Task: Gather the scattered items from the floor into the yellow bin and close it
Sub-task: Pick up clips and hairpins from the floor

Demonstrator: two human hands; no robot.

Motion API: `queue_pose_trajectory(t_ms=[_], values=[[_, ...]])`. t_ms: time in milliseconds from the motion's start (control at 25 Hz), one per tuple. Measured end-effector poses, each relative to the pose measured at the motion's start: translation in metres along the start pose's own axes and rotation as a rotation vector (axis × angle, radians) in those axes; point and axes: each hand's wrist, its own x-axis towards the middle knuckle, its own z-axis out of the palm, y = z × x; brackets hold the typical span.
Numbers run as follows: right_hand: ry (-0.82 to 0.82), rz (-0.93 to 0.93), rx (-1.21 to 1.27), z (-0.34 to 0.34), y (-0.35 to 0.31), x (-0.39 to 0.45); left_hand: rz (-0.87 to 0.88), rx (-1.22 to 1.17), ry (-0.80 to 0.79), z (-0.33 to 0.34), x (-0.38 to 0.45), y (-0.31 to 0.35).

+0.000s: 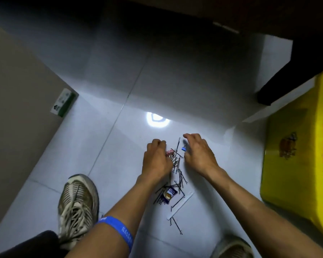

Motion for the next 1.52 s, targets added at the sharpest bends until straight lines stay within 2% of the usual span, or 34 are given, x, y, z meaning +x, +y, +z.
queue_pose_trajectory(t_ms=[80,200,280,360,400,440,520,600,640,760,840,880,920,960,1040,1080,1120,1240,1320,1400,1520], values=[[-0.033,-0.073,-0.122,0.012,0.002,0.01,0.085,0.015,-0.062,0.007,-0.003,-0.001],[-0.174,-0.211,-0.063,0.025,0.001,-0.007,0.213,-0.062,-0.199,0.011,-0.025,-0.005],[-0.16,-0.212,-0.004,0.029,0.006,-0.03,0.194,-0.128,-0.157,0.011,-0.041,-0.013],[-0.019,-0.194,-0.013,0.03,0.012,-0.061,0.082,-0.165,-0.04,0.01,-0.06,-0.027],[-0.021,-0.221,-0.05,0.032,0.015,-0.078,0.019,-0.159,-0.006,0.011,-0.069,-0.034],[-0.104,-0.278,-0.119,0.037,0.017,-0.094,-0.034,-0.144,0.007,0.012,-0.078,-0.04],[-0.423,-0.306,-0.235,0.052,0.014,-0.123,-0.142,-0.13,0.008,0.013,-0.091,-0.048],[-0.698,-0.168,-0.134,0.066,0.008,-0.138,-0.242,-0.163,0.004,0.014,-0.1,-0.051],[-0.737,-0.095,-0.043,0.07,0.005,-0.139,-0.267,-0.17,-0.015,0.013,-0.103,-0.052],[-0.539,-0.025,0.225,0.067,0.007,-0.118,-0.332,-0.136,0.0,0.011,-0.109,-0.053],[-0.441,-0.046,0.319,0.054,0.007,-0.1,-0.518,-0.095,0.002,0.013,-0.117,-0.054],[-0.366,-0.079,0.312,0.047,0.009,-0.091,-0.628,-0.108,-0.064,0.014,-0.119,-0.049],[-0.261,-0.119,0.257,0.041,0.011,-0.082,-0.721,-0.212,-0.137,0.018,-0.119,-0.043],[-0.163,-0.151,0.155,0.035,0.014,-0.073,-0.788,-0.426,-0.188,0.021,-0.118,-0.034],[-0.122,-0.177,-0.055,0.025,0.017,-0.055,-0.838,-0.876,-0.22,0.025,-0.112,-0.012],[-0.159,-0.192,-0.135,0.023,0.017,-0.05,-0.824,-0.956,-0.183,0.027,-0.108,-0.006],[-0.186,-0.223,-0.208,0.023,0.015,-0.046,-0.771,-0.892,-0.122,0.026,-0.102,-0.004],[-0.116,-0.243,-0.295,0.027,0.017,-0.051,-0.447,-0.327,0.087,0.019,-0.09,-0.013],[-0.13,-0.205,-0.296,0.03,0.023,-0.061,-0.19,-0.063,0.014,0.021,-0.088,-0.019],[-0.186,-0.21,-0.365,0.036,0.029,-0.075,-0.057,0.113,-0.146,0.031,-0.088,-0.019],[-0.184,-0.244,-0.405,0.045,0.032,-0.086,0.09,0.111,-0.121,0.044,-0.092,-0.024]])
